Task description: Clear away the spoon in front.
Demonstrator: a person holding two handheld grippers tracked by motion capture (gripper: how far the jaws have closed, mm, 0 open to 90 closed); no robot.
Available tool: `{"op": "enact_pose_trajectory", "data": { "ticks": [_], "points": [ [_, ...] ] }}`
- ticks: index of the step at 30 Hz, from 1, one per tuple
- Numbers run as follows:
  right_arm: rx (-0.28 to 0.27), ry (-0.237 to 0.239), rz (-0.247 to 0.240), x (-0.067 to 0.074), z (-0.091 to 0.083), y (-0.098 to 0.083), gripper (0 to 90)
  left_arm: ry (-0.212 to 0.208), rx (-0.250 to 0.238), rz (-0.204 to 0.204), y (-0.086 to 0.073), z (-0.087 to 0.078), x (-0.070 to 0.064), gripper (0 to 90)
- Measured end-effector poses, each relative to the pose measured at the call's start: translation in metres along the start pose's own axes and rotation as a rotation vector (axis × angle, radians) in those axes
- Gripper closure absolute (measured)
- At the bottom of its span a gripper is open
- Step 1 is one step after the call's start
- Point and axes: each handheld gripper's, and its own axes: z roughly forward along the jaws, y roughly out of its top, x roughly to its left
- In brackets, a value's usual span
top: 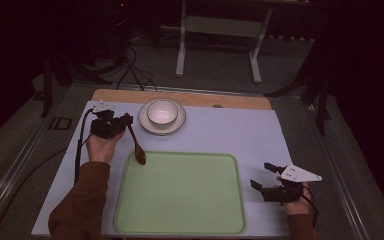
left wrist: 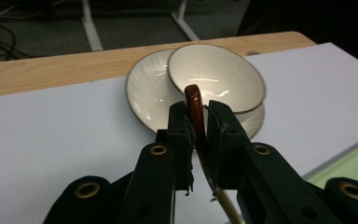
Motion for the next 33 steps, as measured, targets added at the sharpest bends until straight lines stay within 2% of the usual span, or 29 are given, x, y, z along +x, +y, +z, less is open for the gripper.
{"op": "enact_pose_trajectory", "data": {
  "ticks": [6,8,11,16,21,24,27,29,33],
  "points": [
    [0.002,0.001,0.0,0.0,0.0,0.0,14.6,-0.116,-0.007,-0.002,0.0,-0.012,-0.007,84.0],
    [0.002,0.0,0.0,0.0,0.0,0.0,14.6,-0.129,0.0,0.014,-0.001,-0.018,-0.012,84.3],
    [0.004,0.0,-0.001,0.0,0.0,0.0,14.6,-0.174,0.003,0.011,-0.004,-0.027,-0.02,84.3],
    [0.005,0.0,-0.001,0.0,0.0,0.0,14.6,-0.204,0.023,0.022,-0.013,-0.041,-0.031,84.2],
    [0.006,0.0,-0.001,0.001,0.0,0.0,14.6,-0.233,0.044,0.021,-0.022,-0.049,-0.036,84.0],
    [0.008,0.001,0.0,0.001,0.001,0.0,14.6,-0.242,0.057,0.033,-0.028,-0.049,-0.039,83.8],
    [0.01,0.002,0.0,0.001,0.001,0.0,14.6,-0.257,0.056,0.025,-0.034,-0.049,-0.04,83.4],
    [0.009,0.002,0.0,0.001,0.001,0.0,14.6,-0.265,0.052,0.036,-0.038,-0.048,-0.041,82.6],
    [0.011,0.004,0.0,0.001,0.001,0.0,14.6,-0.295,0.042,0.017,-0.05,-0.045,-0.04,80.8]
  ]
}}
